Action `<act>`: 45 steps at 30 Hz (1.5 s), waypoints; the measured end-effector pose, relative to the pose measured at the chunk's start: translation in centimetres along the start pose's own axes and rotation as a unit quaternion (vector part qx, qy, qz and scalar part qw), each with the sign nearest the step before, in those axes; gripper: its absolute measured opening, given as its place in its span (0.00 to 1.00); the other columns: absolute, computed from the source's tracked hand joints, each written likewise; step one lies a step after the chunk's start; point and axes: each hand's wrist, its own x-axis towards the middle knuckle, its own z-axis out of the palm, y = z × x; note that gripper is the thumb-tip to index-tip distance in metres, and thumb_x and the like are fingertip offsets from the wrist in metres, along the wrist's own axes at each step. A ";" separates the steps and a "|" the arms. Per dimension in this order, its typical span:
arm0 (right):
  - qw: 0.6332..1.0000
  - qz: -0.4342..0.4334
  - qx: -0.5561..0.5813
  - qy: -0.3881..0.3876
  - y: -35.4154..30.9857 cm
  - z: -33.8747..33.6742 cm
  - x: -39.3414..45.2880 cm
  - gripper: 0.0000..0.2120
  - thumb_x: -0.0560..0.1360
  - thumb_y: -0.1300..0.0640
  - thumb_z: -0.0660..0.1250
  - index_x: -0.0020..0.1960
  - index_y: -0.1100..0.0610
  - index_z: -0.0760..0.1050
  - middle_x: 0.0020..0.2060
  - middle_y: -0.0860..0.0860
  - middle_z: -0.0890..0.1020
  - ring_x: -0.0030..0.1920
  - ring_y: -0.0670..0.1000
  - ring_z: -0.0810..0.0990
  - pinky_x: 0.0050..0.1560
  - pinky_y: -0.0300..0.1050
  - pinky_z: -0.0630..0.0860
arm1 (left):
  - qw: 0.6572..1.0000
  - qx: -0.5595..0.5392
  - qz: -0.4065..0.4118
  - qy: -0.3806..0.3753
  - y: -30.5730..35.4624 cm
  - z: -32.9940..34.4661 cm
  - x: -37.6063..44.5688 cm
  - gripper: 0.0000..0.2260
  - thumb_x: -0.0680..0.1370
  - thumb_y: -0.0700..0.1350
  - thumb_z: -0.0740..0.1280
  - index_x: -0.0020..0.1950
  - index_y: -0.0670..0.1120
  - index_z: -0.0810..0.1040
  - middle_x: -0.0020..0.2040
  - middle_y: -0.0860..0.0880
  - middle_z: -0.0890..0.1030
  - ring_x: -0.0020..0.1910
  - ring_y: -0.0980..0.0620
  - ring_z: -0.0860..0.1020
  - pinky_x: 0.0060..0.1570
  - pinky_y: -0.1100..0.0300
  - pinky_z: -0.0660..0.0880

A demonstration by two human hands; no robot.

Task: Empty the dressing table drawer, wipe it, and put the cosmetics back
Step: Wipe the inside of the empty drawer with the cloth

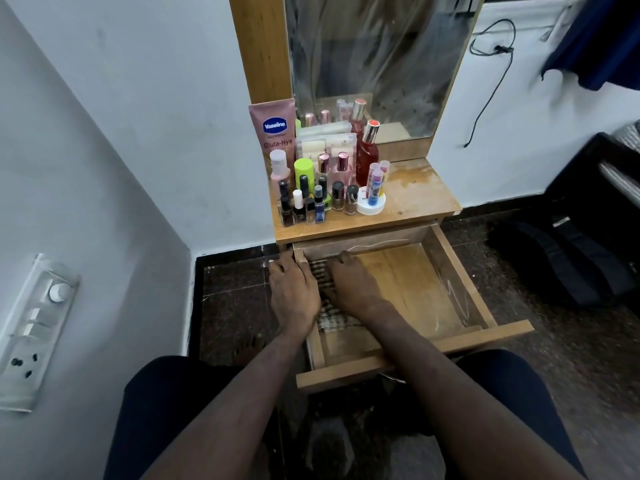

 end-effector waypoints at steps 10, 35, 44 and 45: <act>0.950 -0.126 -0.090 -0.271 -0.9 0.1 -2.2 0.08 0.81 0.54 0.67 0.56 0.58 0.78 0.54 0.60 0.84 0.55 0.61 0.83 0.55 0.49 0.78 | 1.000 -0.021 -0.006 -0.008 -0.2 -0.1 0.0 0.19 0.88 0.52 0.55 0.73 0.42 0.70 0.65 0.40 0.73 0.60 0.39 0.76 0.49 0.51 0.72; 0.960 -0.103 -0.025 -0.259 0.1 -0.5 -4.0 0.08 0.76 0.59 0.71 0.52 0.52 0.74 0.47 0.52 0.81 0.47 0.52 0.77 0.47 0.43 0.71 | 0.999 -0.027 -0.014 -0.014 -0.5 0.3 0.1 0.18 0.88 0.53 0.56 0.74 0.45 0.69 0.64 0.41 0.72 0.60 0.41 0.77 0.47 0.52 0.73; 0.987 -0.065 0.057 -0.136 0.1 -0.3 -1.2 0.16 0.70 0.58 0.76 0.57 0.58 0.78 0.49 0.54 0.86 0.51 0.57 0.84 0.48 0.48 0.79 | 1.000 -0.008 -0.006 -0.002 -0.4 0.3 0.8 0.18 0.88 0.53 0.54 0.70 0.43 0.71 0.61 0.39 0.74 0.58 0.37 0.78 0.50 0.44 0.78; 0.990 -0.055 0.064 -0.116 0.2 -0.3 -1.0 0.13 0.71 0.58 0.74 0.55 0.58 0.79 0.48 0.55 0.86 0.51 0.57 0.85 0.49 0.48 0.80 | 1.000 -0.006 -0.005 0.000 -0.3 0.3 0.8 0.18 0.88 0.53 0.54 0.70 0.43 0.71 0.61 0.39 0.74 0.58 0.37 0.78 0.50 0.43 0.78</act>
